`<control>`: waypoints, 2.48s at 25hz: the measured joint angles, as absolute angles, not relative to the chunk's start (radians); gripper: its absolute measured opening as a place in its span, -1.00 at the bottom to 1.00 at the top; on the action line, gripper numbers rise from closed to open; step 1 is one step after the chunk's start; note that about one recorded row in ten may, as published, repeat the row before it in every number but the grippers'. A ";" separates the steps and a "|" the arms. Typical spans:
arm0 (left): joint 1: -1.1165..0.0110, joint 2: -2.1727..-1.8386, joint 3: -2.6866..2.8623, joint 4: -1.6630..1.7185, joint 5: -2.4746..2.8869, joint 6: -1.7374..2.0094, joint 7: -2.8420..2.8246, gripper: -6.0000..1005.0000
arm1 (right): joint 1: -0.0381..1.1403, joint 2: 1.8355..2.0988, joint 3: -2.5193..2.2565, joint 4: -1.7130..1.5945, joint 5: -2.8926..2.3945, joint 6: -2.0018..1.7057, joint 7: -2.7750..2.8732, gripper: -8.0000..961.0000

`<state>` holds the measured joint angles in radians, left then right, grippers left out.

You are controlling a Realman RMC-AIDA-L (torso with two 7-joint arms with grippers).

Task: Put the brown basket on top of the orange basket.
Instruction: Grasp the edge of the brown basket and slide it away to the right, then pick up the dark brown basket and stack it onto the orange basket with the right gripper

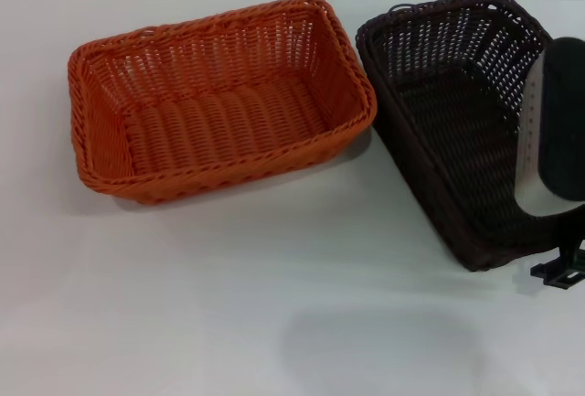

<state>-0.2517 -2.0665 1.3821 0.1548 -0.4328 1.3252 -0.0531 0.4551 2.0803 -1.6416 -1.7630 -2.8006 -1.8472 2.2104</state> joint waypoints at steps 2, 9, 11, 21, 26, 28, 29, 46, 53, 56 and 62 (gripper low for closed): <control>-0.252 -2.066 1.382 0.155 -0.433 1.325 -0.053 0.63 | 0.457 2.080 -1.645 -1.763 -2.801 -1.851 2.210 0.55; -0.252 -2.065 1.382 0.155 -0.434 1.324 -0.051 0.63 | 0.459 2.079 -1.665 -1.737 -2.801 -1.855 2.204 0.25; -0.252 -2.064 1.382 0.155 -0.434 1.324 -0.051 0.63 | 0.460 2.079 -1.673 -1.729 -2.801 -1.853 2.204 0.10; -0.252 -2.063 1.382 0.155 -0.434 1.324 -0.051 0.63 | 0.458 2.078 -1.660 -1.729 -2.805 -1.783 2.209 -0.46; -0.248 -2.063 1.382 0.155 -0.434 1.324 -0.051 0.63 | 0.432 2.079 -1.665 -1.771 -2.835 -1.636 2.257 -0.56; -0.247 -2.063 1.382 0.155 -0.434 1.324 -0.051 0.63 | 0.421 2.079 -1.671 -1.806 -2.840 -1.582 2.285 -0.59; -0.244 -2.062 1.382 0.155 -0.435 1.324 -0.051 0.63 | 0.417 2.080 -1.673 -1.821 -2.840 -1.573 2.293 -0.61; -0.247 -2.060 1.376 0.157 -0.436 1.315 -0.054 0.63 | 0.482 2.074 -1.700 -2.056 -2.818 -1.534 2.288 -0.62; -0.251 -2.062 1.369 0.157 -0.436 1.300 -0.060 0.63 | 0.471 2.080 -1.826 -2.016 -2.787 -1.324 1.774 -0.62; -0.252 -2.063 1.367 0.156 -0.436 1.298 -0.060 0.63 | 0.446 2.081 -1.885 -1.987 -2.790 -1.204 1.549 -0.62; -0.255 -2.067 1.367 0.155 -0.436 1.271 -0.062 0.63 | 0.427 2.082 -1.969 -1.894 -2.878 -1.035 1.274 -0.62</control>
<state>-0.2548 -2.0673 1.3665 0.1552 -0.4356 1.2705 -0.0621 0.4266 2.0816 -1.9685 -1.8935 -2.8785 -1.0351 1.2744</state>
